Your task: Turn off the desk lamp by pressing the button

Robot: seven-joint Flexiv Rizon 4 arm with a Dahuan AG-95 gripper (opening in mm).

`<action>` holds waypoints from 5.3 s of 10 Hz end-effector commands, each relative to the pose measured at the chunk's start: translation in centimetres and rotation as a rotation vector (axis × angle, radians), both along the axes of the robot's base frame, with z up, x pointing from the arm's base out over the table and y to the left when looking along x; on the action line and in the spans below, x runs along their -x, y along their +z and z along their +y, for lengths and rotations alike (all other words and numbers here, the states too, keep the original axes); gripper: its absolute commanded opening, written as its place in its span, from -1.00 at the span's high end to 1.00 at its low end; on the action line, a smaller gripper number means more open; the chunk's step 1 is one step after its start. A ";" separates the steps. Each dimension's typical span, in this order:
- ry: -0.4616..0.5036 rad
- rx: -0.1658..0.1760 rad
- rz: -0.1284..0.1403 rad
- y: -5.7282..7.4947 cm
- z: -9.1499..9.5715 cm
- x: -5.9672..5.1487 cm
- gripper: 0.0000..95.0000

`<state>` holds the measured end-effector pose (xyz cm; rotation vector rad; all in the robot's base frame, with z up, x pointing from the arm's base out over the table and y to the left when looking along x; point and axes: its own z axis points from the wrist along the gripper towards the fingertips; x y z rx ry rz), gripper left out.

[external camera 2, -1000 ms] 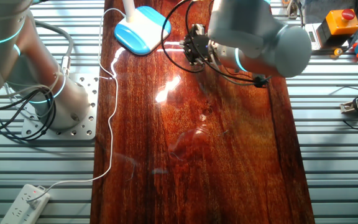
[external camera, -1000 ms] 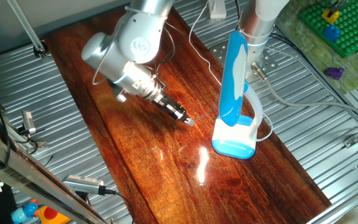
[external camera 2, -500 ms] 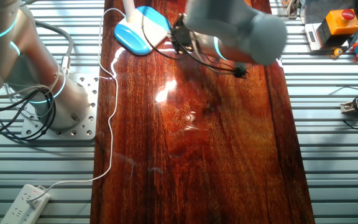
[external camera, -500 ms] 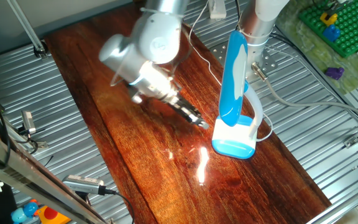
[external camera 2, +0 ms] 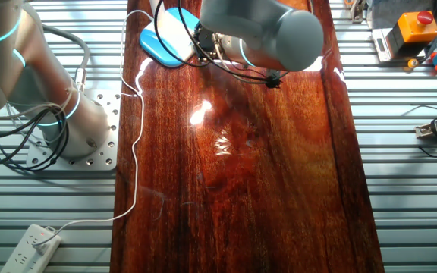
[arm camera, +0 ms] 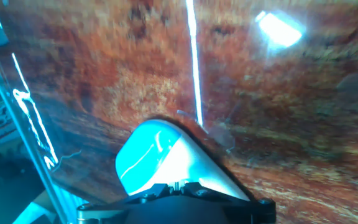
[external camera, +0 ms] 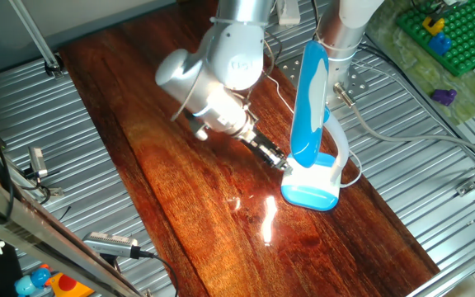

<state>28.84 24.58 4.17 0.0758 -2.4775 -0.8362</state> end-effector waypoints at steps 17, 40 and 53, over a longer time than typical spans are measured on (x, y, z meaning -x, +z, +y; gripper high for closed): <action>-0.006 0.006 -0.007 1.0 0.0 1.1 1.00; 0.187 0.292 -0.362 6.9 -5.2 -11.7 1.00; 0.142 0.391 -0.322 6.8 -5.4 -11.7 1.00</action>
